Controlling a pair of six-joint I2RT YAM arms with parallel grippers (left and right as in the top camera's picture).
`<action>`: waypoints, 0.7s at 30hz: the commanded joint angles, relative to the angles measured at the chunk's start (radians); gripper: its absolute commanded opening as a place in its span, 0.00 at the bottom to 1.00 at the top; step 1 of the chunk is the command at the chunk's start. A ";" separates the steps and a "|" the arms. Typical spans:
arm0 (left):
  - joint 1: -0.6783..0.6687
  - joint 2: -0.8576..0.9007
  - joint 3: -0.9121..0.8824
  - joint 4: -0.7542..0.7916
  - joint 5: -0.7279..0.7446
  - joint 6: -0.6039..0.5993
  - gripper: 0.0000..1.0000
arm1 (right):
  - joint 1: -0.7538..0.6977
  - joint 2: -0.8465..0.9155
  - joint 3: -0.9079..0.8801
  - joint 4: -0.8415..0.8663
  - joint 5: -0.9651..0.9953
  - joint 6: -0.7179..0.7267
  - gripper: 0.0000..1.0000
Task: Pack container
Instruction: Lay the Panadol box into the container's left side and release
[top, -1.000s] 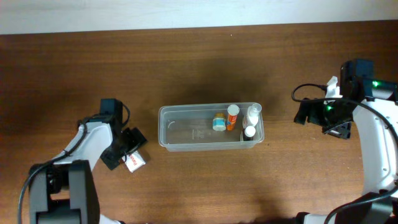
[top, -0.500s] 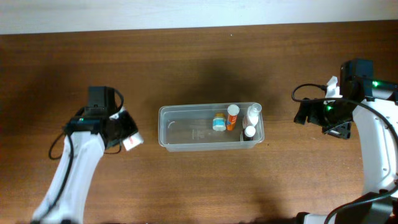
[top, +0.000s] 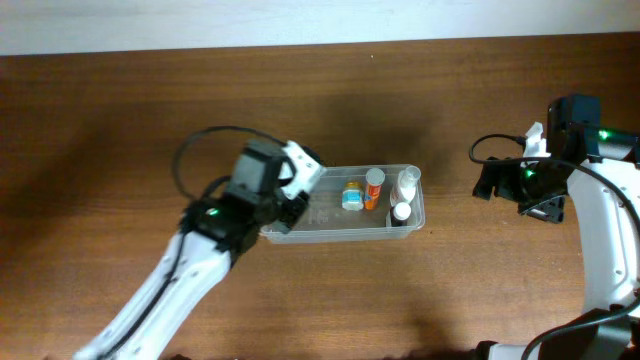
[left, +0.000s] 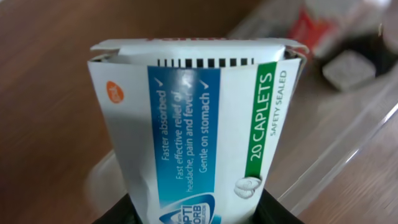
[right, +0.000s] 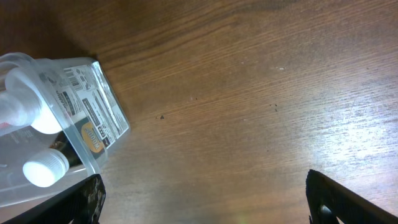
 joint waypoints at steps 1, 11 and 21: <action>-0.024 0.139 0.005 0.031 -0.021 0.137 0.52 | -0.002 -0.004 -0.002 0.002 -0.010 -0.011 0.95; -0.021 0.016 0.072 0.046 -0.228 0.000 0.97 | 0.016 -0.005 -0.002 0.004 -0.013 -0.019 0.95; 0.263 -0.226 0.072 -0.067 -0.324 -0.378 0.99 | 0.249 -0.051 -0.002 0.142 0.070 -0.029 0.99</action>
